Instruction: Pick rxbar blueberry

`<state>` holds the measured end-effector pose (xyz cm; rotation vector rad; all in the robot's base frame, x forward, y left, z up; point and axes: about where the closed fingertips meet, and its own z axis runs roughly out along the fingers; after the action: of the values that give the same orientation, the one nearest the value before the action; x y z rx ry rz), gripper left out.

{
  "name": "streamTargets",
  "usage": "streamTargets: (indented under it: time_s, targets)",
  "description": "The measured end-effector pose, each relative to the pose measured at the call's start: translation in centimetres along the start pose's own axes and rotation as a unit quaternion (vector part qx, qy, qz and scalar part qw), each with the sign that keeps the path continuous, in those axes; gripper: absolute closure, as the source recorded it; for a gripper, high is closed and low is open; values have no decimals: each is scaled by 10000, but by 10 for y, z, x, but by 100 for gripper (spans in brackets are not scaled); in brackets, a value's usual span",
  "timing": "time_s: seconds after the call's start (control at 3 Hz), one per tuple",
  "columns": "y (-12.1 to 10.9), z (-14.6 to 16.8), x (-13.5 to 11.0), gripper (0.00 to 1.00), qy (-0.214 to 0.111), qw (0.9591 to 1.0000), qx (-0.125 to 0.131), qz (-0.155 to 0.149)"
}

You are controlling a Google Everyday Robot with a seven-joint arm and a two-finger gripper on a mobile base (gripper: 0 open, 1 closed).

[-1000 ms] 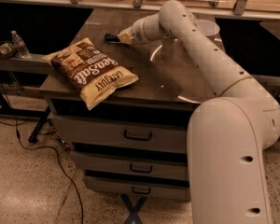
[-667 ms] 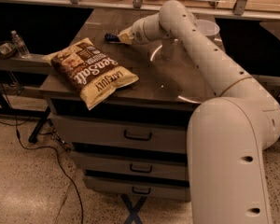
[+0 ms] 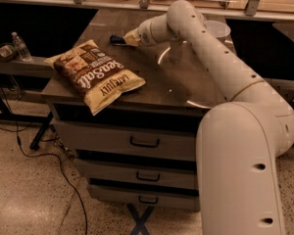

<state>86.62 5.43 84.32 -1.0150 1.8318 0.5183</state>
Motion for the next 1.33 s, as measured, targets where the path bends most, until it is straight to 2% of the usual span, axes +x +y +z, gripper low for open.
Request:
streamTargets:
  time_s: [0.67, 1.0, 1.33]
  targets:
    - [0, 0, 0, 31, -1, 10000, 0, 0]
    - [-1, 3, -11, 8, -302, 9995, 61, 9]
    - [-4, 3, -21, 0, -589, 9981, 194, 55]
